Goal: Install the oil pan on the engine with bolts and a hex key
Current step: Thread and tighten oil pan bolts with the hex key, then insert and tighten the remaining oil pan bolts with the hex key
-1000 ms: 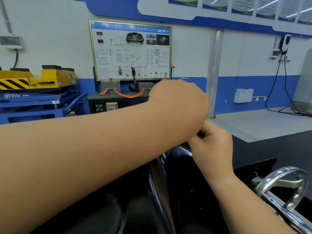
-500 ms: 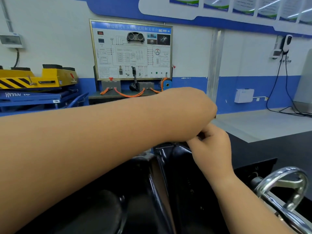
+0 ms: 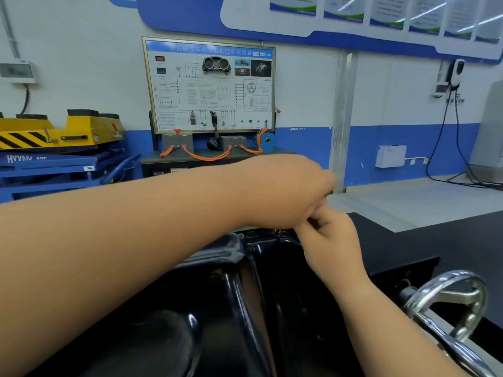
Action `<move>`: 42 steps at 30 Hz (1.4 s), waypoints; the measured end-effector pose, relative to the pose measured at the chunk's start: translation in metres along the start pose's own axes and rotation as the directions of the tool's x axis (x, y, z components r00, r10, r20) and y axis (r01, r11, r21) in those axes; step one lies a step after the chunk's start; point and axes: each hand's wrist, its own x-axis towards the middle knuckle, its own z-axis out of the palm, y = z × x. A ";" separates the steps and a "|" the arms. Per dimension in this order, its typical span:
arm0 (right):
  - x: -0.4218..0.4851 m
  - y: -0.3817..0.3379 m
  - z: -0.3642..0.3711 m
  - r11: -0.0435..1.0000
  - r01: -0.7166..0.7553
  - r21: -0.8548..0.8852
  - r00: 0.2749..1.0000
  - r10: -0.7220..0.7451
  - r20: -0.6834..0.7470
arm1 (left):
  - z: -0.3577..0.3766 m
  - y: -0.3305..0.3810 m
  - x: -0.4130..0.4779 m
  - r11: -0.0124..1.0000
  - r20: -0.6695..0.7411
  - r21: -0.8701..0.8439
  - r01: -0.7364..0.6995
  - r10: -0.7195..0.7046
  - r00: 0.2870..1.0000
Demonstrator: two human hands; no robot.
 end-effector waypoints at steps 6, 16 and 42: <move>0.005 -0.020 -0.021 0.989 -0.015 0.146 0.995 0.030 -0.098 | -0.035 0.008 -0.002 0.838 -0.206 -0.546 -0.007 -0.126 0.970; -0.054 -0.025 -0.192 0.966 -0.255 -0.033 0.958 0.248 -0.141 | -0.068 0.129 0.068 0.600 -0.148 -0.794 -0.099 -0.033 0.988; -0.217 0.030 -0.513 -0.013 -0.591 -0.807 0.633 0.612 -0.474 | -0.034 0.436 0.171 0.503 0.030 -0.855 -0.125 0.288 0.957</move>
